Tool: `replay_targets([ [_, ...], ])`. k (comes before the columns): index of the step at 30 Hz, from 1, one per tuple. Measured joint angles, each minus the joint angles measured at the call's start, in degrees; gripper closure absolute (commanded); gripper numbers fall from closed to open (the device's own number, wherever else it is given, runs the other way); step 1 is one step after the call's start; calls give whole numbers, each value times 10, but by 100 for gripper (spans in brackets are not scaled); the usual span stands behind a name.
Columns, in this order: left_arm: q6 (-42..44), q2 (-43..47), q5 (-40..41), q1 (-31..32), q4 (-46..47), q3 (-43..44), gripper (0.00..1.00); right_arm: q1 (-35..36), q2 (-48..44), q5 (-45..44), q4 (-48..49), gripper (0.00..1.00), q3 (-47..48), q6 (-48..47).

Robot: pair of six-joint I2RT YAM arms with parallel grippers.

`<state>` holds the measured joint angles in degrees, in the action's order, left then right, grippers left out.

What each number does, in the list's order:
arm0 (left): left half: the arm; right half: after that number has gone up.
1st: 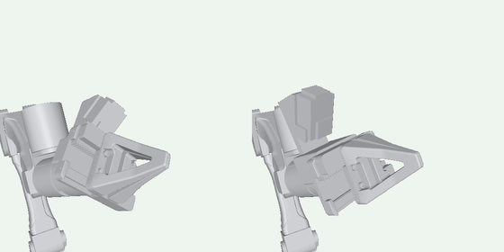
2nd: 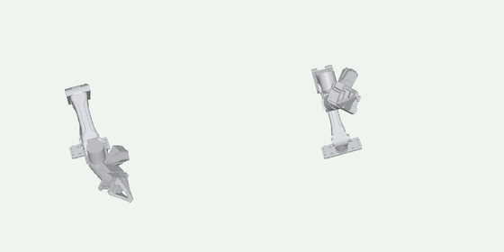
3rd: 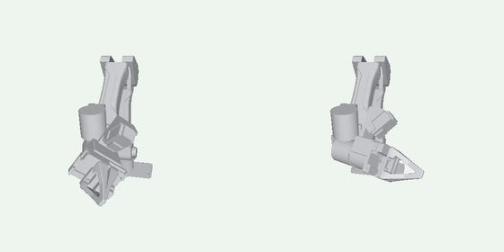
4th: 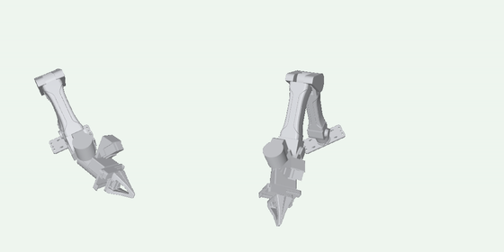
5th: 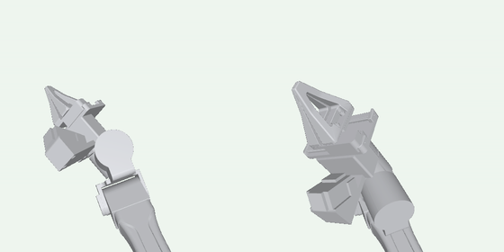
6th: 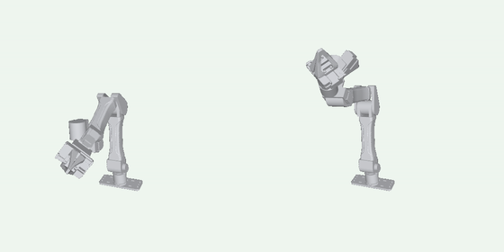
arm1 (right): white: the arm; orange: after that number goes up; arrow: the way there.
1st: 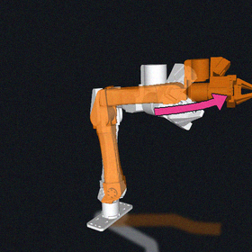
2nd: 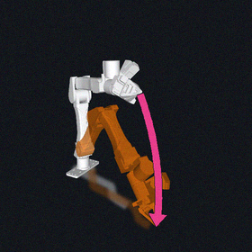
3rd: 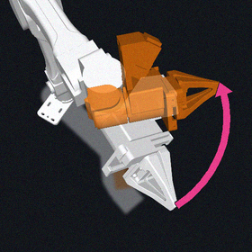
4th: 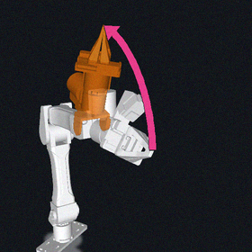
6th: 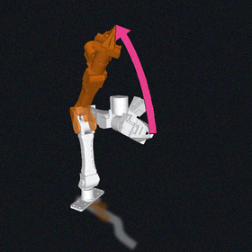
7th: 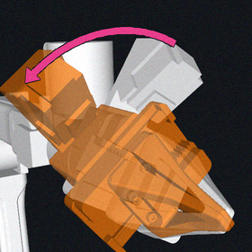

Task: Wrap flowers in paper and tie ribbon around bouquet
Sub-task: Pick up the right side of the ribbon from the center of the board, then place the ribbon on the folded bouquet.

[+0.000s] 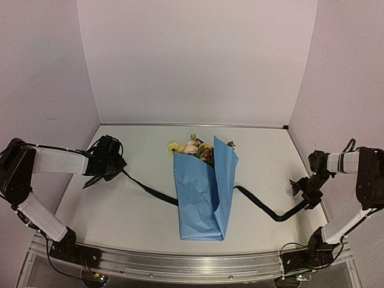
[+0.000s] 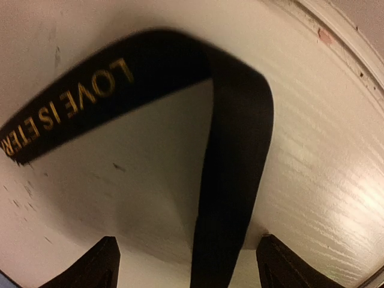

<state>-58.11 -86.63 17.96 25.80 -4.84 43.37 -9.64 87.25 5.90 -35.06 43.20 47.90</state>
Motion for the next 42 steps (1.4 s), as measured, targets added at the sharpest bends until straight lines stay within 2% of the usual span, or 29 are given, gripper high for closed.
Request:
replay_targets([
  [1,1,0,0,0,0,1,100,-9,6,4,5,35,6,3],
  [3,6,0,0,0,0,3,100,-21,14,8,7,55,14,2],
  [8,13,0,-1,0,0,9,100,-17,33,26,-9,87,30,7],
  [11,14,-1,-4,0,0,12,100,9,40,37,-13,98,36,5],
  [17,18,-1,-13,0,0,16,100,99,41,56,-48,100,77,9],
  [23,28,-6,-22,0,0,17,100,281,67,79,-66,100,228,18],
  [27,38,-6,-34,0,1,18,100,363,103,107,-70,100,311,19],
  [36,104,-6,-114,0,53,24,100,427,258,190,-71,100,494,27],
  [42,168,-6,-196,5,101,52,100,437,341,237,-45,100,561,58],
])
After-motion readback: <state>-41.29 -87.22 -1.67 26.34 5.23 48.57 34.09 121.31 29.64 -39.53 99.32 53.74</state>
